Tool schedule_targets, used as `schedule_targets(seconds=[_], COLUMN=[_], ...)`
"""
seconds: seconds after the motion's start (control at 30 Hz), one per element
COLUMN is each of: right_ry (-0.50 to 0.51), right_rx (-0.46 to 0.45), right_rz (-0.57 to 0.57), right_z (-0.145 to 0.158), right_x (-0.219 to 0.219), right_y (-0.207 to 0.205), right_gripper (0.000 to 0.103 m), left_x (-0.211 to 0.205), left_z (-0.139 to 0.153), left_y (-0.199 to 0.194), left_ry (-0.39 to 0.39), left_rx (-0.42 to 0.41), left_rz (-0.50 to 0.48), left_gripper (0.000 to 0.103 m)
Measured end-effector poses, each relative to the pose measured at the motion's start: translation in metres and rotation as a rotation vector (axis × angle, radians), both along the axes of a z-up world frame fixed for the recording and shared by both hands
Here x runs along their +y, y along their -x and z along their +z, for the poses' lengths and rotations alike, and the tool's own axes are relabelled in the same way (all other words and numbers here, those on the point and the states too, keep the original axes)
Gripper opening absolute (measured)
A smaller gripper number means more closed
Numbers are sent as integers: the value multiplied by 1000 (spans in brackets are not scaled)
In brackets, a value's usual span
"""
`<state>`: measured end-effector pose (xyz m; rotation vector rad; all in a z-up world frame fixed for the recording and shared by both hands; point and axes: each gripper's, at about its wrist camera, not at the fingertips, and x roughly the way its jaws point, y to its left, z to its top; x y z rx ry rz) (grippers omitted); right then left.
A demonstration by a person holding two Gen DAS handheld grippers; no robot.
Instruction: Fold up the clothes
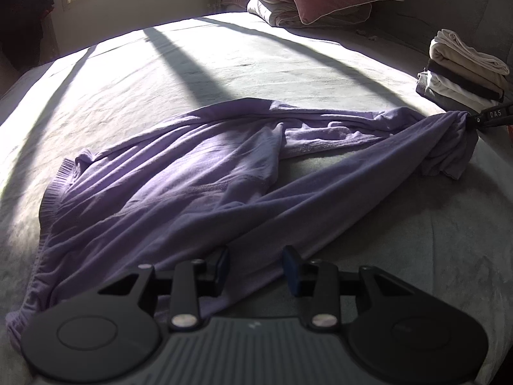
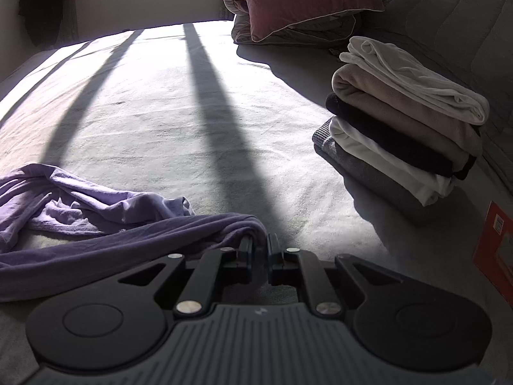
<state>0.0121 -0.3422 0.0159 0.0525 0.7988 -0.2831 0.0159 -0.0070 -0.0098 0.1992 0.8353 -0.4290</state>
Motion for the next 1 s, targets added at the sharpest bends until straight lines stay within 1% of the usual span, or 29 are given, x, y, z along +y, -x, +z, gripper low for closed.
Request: schedule_targets(seconds=[0.1, 0.17, 0.23, 0.37, 0.53, 0.63, 0.67, 0.83, 0.97, 1.0], right_ry=[8, 27, 54, 80, 79, 70, 60, 12, -45, -74], right_rx=[19, 19, 14, -12, -33, -45, -46, -53, -52, -46], right_rz=[4, 32, 67, 127, 192, 222, 237, 312, 375, 390], right_z=[-3, -1, 2, 7, 15, 19, 19, 20, 20, 20], right_x=[0, 7, 16, 33, 58, 76, 83, 121, 153, 161], right_y=[-4, -2, 2, 9, 9, 6, 4, -5, -13, -16], right_gripper=[12, 18, 18, 32, 32, 32, 32, 32, 32, 32], left_x=[18, 33, 49, 89, 135, 166, 178, 223, 243, 247], left_z=[5, 9, 13, 22, 26, 26, 24, 18, 7, 2], left_y=[1, 2, 1, -1, 0, 5, 7, 15, 17, 17], left_ry=[21, 36, 51, 74, 103, 133, 161, 335, 473, 531], left_rx=[0, -3, -7, -18, 13, 49, 70, 173, 241, 259], left_rz=[31, 60, 99, 198, 302, 371, 396, 462, 494, 502], left_gripper=[38, 38, 38, 38, 38, 37, 37, 36, 35, 35])
